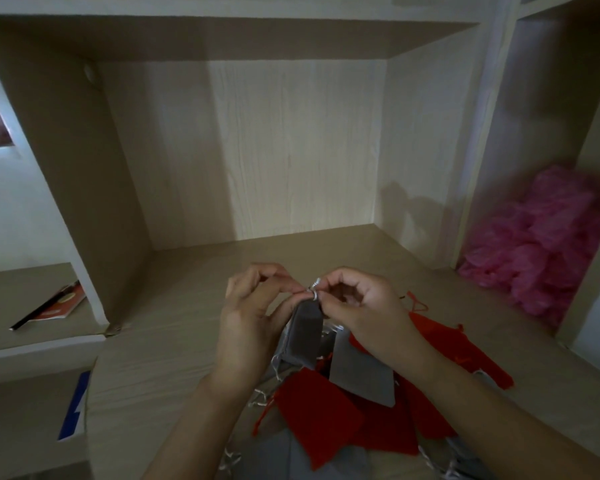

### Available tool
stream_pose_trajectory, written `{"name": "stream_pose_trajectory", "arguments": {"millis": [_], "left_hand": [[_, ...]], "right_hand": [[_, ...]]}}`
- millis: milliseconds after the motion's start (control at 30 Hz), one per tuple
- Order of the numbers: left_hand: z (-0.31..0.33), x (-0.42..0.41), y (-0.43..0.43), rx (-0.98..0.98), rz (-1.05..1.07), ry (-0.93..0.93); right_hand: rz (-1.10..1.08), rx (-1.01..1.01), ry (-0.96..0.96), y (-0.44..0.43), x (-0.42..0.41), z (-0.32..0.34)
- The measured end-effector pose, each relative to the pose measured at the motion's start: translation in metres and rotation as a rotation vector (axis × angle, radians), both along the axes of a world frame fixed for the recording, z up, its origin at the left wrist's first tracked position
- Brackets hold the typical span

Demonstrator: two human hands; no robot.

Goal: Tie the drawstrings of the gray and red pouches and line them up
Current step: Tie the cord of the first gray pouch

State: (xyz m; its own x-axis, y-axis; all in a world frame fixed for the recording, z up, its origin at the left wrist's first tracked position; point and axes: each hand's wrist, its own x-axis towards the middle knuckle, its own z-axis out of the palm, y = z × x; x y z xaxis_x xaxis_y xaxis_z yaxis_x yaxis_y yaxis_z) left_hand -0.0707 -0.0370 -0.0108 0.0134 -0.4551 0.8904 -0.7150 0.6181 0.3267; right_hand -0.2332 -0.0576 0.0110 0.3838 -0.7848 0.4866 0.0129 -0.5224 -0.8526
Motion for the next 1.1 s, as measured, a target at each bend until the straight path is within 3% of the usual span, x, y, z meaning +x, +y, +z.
{"name": "stream_pose_trajectory", "arguments": {"millis": [133,300,433,667,833,1100], "left_hand": [[0.000,0.000,-0.001,0.013,0.061,-0.199],[0.001,0.000,0.000,-0.005,0.109,-0.265],[0.002,0.002,0.000,-0.014,0.129,-0.202],[-0.003,-0.010,0.002,0.089,-0.067,-0.071],[-0.005,-0.022,0.009,0.161,-0.205,0.092],[-0.004,-0.028,0.014,0.074,-0.193,0.060]], "right_hand": [[-0.060,0.002,0.043,-0.003,0.000,-0.002],[-0.119,-0.094,0.090,-0.002,-0.001,0.000],[-0.156,-0.169,0.116,-0.004,-0.009,0.007],[-0.216,-0.190,0.120,-0.011,-0.012,0.006],[-0.229,-0.092,0.066,-0.015,-0.011,0.002],[-0.102,0.077,-0.100,-0.015,-0.005,0.001]]}}
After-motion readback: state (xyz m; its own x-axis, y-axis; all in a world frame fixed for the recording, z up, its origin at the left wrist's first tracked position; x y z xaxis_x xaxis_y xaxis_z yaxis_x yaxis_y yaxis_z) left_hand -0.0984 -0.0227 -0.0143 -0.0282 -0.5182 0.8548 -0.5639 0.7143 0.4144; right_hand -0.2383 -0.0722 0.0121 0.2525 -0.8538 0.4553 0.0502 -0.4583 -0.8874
